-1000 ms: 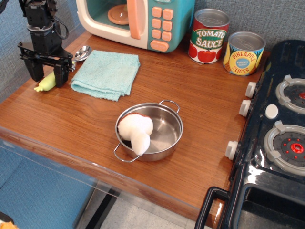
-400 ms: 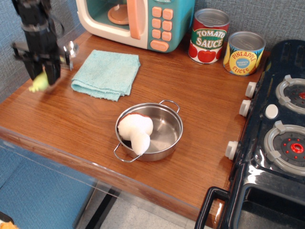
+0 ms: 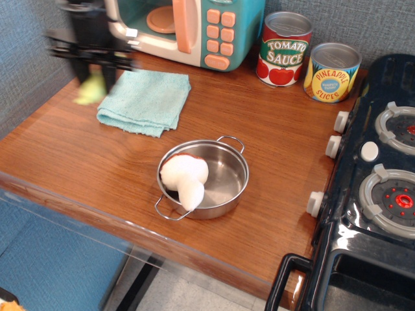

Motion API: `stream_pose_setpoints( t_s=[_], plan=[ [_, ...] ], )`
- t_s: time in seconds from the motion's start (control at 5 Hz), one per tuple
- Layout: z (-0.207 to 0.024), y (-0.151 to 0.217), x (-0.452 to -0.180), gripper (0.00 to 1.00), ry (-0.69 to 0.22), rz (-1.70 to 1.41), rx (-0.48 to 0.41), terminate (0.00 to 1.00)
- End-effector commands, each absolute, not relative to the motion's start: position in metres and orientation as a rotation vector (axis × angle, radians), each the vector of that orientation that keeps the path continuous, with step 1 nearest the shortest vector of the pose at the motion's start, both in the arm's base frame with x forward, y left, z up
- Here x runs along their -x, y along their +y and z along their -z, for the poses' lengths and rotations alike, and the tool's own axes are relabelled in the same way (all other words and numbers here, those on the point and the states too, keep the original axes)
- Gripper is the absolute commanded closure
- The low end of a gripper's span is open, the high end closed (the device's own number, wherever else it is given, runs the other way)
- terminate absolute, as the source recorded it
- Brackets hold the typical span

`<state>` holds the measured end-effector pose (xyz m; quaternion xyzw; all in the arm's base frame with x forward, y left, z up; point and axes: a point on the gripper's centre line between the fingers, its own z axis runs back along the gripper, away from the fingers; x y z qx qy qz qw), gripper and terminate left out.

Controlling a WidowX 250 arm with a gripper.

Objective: Move the spoon to the right of the blue cloth

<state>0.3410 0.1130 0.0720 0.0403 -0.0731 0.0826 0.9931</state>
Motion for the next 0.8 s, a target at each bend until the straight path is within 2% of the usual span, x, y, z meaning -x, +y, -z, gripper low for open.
stream_pose_setpoints(
  t_s=[0.0,0.4,0.6],
  plan=[
    [-0.066,0.047,-0.362,1.00,-0.183,-0.171,-0.116,0.00],
    [-0.045,0.034,-0.375,1.00,-0.115,-0.139,-0.090,0.00],
    [-0.040,0.034,-0.375,0.00,-0.092,-0.089,-0.085,0.00]
  ],
)
